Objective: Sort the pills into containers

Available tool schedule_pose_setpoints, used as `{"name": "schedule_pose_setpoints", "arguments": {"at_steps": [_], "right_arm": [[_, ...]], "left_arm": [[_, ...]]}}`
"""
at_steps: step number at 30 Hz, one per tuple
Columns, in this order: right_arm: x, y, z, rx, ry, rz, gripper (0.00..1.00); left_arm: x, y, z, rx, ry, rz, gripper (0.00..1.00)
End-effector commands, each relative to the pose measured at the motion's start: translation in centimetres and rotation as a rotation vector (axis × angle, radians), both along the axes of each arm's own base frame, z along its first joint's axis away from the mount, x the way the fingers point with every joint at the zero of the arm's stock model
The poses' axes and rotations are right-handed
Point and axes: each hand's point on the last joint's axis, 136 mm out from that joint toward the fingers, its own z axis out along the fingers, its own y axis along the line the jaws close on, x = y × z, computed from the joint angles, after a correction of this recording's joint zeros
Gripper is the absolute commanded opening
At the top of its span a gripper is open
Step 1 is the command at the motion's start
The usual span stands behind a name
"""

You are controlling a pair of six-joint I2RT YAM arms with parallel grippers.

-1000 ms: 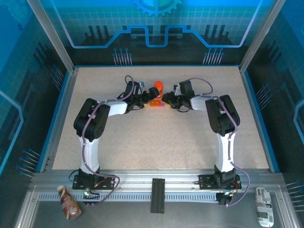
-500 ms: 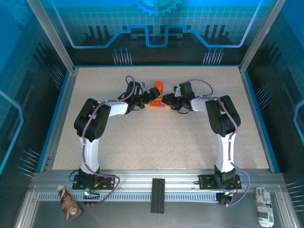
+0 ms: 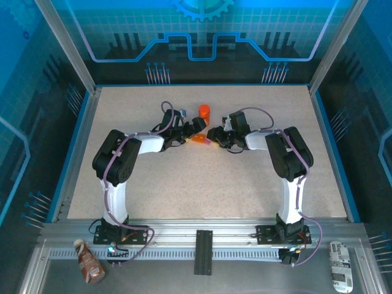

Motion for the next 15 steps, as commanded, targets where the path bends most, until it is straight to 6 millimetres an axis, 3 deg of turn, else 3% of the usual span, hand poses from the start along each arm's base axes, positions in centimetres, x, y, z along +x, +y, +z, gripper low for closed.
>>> {"name": "schedule_pose_setpoints", "arguments": {"at_steps": [1,12,15], "right_arm": [[-2.0,1.8,1.2,0.035,-0.005,0.044,0.43],[-6.4,3.0,1.8,0.030,-0.010,0.074,0.45],[-7.4,3.1,2.4,0.026,-0.016,0.076,0.53]], "left_arm": [[-2.0,-2.3,1.9,-0.040,-0.019,-0.072,0.99],[-4.8,-2.6,1.8,-0.026,-0.016,-0.102,0.99],[-5.2,-2.3,1.6,-0.019,-0.012,-0.103,0.99]]}}
